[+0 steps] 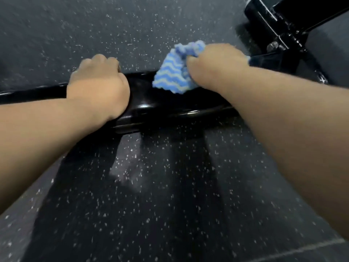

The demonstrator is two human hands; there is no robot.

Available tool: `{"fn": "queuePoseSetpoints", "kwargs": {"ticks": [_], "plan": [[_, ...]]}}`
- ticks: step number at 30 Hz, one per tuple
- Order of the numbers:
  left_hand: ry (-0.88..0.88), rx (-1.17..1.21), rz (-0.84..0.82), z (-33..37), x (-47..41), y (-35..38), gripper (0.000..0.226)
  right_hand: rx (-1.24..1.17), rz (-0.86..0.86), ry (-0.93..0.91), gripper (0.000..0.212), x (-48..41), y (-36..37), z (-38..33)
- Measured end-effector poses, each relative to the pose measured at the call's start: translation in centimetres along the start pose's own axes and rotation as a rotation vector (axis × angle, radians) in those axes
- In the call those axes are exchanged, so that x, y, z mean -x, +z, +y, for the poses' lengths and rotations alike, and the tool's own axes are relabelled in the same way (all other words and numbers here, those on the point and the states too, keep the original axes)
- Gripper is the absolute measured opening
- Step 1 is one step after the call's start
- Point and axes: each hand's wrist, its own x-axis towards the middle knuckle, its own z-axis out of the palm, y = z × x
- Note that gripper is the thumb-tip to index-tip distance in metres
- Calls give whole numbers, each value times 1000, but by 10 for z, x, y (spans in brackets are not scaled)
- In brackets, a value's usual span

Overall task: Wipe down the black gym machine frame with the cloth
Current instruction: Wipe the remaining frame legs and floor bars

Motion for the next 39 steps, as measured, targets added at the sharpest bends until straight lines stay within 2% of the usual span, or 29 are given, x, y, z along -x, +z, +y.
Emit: {"fn": "queuePoseSetpoints", "kwargs": {"ticks": [3,6,8,12,14,16,18,21,23,26,29,30,31,33,35,37,39], "plan": [[-21,67,-10,-4,-2,-1,26,-123,-117,-195,40,-10,-5,-51],[-23,105,8,-7,-1,-1,21,-77,-125,-279,42,-21,5,-66],[-39,116,14,-9,-2,-1,26,-50,-67,-224,49,-22,5,-46],[-52,139,-7,-6,-1,-2,32,32,34,46,56,-23,-6,36],[-70,112,-13,-6,1,-3,32,46,88,84,55,-21,-2,49],[-144,73,-45,1,-7,-6,33,42,120,-5,52,-21,9,33],[-212,67,-113,24,-22,-5,34,44,175,-175,47,-12,22,10],[-201,80,-172,58,-29,0,34,-17,227,-316,37,3,24,15],[-199,81,-141,59,-26,5,35,-77,209,-249,39,5,15,53],[-154,155,-57,53,-24,5,32,-104,254,24,46,4,2,105],[90,263,33,62,-18,4,30,-67,235,165,47,-11,9,84],[171,267,36,65,-15,3,27,-63,227,126,49,-10,13,70],[212,252,19,67,-14,1,25,-74,227,13,49,-6,18,58],[215,200,-46,74,-19,-3,21,-112,194,-276,50,9,23,56],[204,202,-106,94,-26,-4,20,-105,168,-407,53,14,16,85],[178,269,-140,120,-27,-1,22,-83,241,-275,58,7,10,123],[121,285,-107,139,-24,8,22,-77,274,-18,59,-2,8,146]]}}
